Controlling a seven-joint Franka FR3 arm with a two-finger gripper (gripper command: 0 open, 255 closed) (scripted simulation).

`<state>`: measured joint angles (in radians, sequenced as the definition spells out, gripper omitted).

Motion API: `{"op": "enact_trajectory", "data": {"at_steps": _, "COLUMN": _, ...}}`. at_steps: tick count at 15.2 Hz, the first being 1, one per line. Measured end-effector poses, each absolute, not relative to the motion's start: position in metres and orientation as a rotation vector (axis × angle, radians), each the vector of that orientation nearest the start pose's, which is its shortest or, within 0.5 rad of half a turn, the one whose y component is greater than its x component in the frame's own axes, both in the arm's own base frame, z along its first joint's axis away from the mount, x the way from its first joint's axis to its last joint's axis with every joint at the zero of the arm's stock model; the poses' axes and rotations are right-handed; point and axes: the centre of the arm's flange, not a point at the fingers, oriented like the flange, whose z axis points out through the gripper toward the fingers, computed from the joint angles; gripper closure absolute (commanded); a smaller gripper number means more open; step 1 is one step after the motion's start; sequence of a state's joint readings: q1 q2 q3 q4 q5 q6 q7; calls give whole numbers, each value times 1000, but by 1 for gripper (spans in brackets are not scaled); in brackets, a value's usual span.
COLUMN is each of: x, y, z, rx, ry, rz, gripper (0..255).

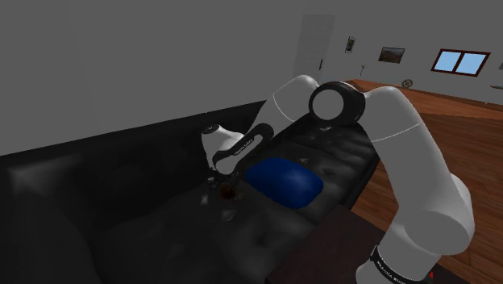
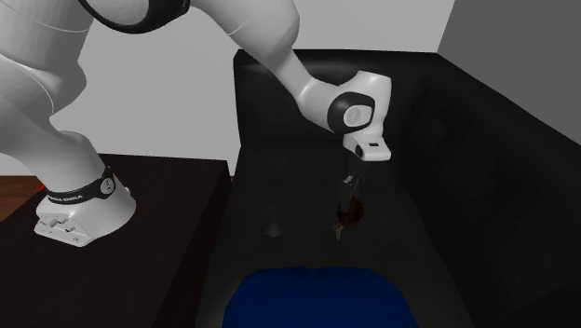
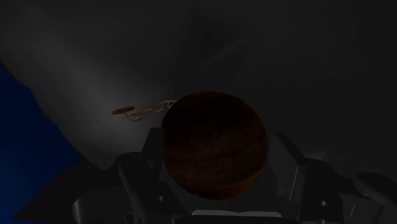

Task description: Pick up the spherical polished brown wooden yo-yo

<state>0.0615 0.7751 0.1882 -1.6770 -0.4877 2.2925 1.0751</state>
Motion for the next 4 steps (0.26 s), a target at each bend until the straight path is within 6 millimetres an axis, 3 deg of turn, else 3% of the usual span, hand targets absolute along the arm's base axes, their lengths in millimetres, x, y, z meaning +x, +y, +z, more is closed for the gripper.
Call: {"op": "enact_trajectory", "data": {"at_steps": 4, "x": 646, "y": 144, "z": 163, "rx": -3270, "ry": 869, "rz": -44, "gripper": 255}}
